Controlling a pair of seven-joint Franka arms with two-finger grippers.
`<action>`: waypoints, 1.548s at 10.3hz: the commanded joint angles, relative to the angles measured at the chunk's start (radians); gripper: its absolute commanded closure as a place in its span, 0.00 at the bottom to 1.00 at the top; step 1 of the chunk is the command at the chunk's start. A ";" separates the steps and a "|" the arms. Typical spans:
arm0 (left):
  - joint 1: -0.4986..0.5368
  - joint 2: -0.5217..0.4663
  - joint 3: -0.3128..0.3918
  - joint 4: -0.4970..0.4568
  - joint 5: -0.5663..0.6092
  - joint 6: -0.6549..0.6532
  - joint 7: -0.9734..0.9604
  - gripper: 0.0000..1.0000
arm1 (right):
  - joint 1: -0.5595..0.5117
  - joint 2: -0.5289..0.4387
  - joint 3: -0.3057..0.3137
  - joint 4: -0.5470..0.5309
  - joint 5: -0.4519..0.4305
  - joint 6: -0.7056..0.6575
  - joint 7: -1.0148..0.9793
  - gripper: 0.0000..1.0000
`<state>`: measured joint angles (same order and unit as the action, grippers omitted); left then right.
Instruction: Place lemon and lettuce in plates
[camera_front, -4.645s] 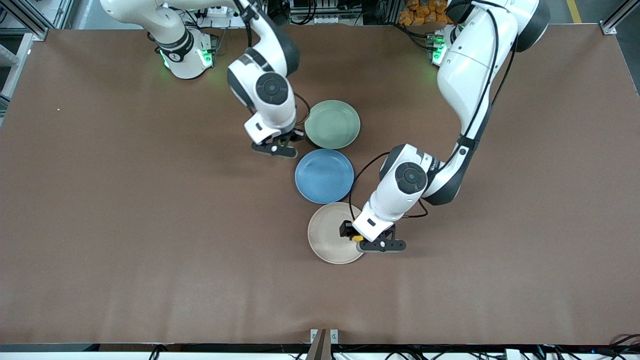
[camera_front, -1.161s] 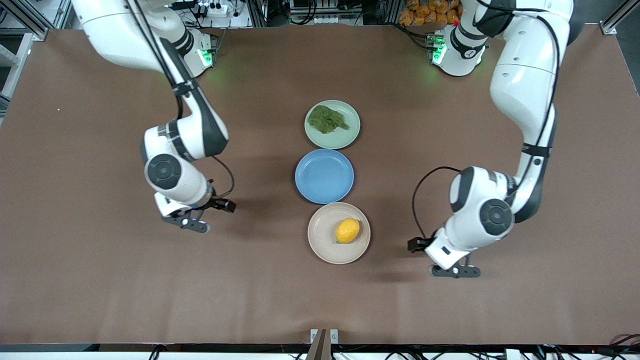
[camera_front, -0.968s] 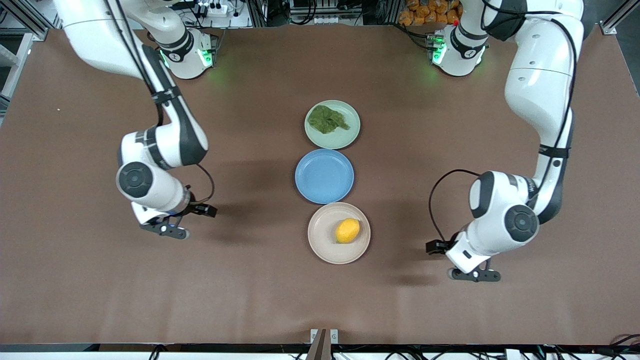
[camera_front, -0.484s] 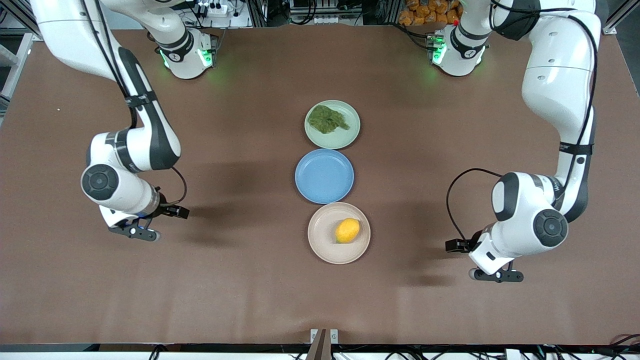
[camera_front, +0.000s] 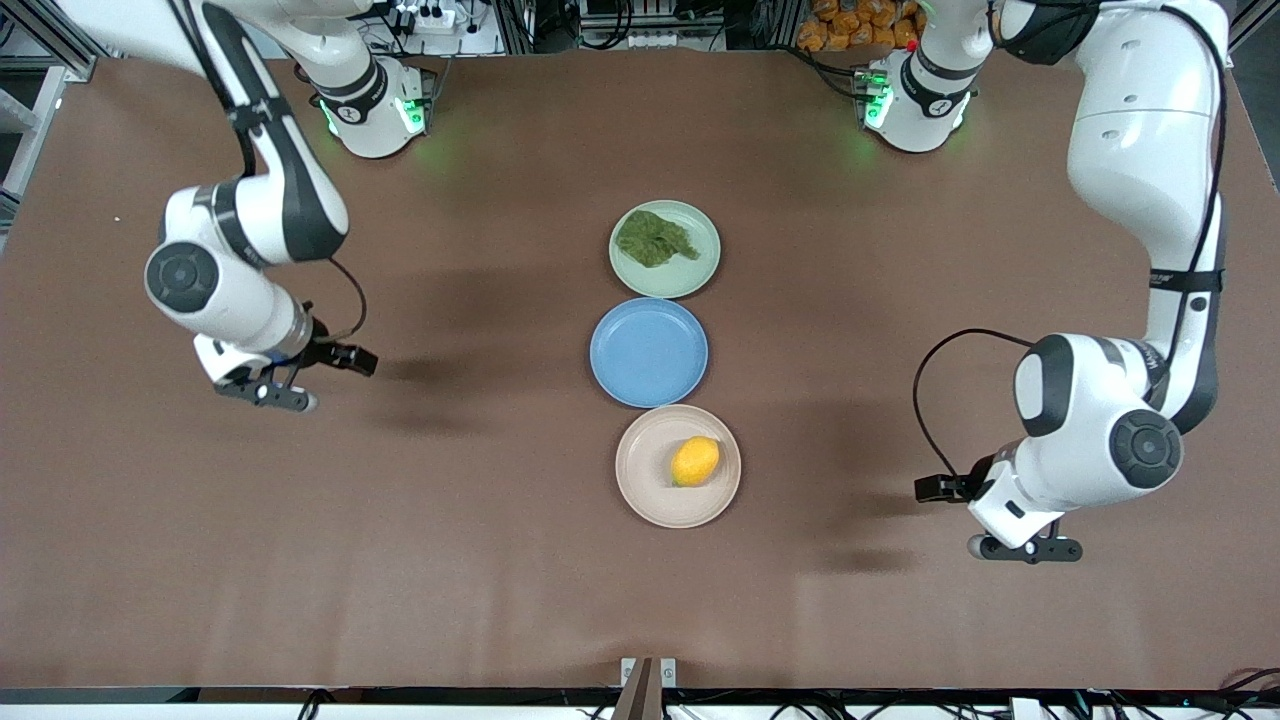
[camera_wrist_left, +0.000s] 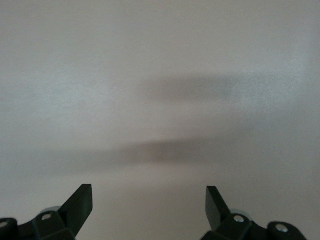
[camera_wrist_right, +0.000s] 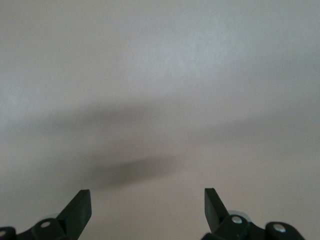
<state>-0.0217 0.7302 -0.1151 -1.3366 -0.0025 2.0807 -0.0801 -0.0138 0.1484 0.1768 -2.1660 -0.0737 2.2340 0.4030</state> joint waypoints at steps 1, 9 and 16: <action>0.025 -0.223 -0.005 -0.249 0.006 -0.008 0.017 0.00 | -0.028 -0.122 0.038 -0.083 -0.017 0.003 0.007 0.00; 0.052 -0.606 -0.014 -0.501 -0.005 -0.093 0.019 0.00 | -0.021 -0.164 -0.060 0.263 0.094 -0.330 -0.237 0.00; 0.052 -0.663 -0.018 -0.280 -0.036 -0.385 0.019 0.00 | 0.006 -0.164 -0.164 0.600 0.092 -0.651 -0.389 0.00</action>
<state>0.0182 0.0796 -0.1217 -1.6527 -0.0169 1.7434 -0.0794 -0.0197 -0.0248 0.0243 -1.5896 0.0072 1.6121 0.0289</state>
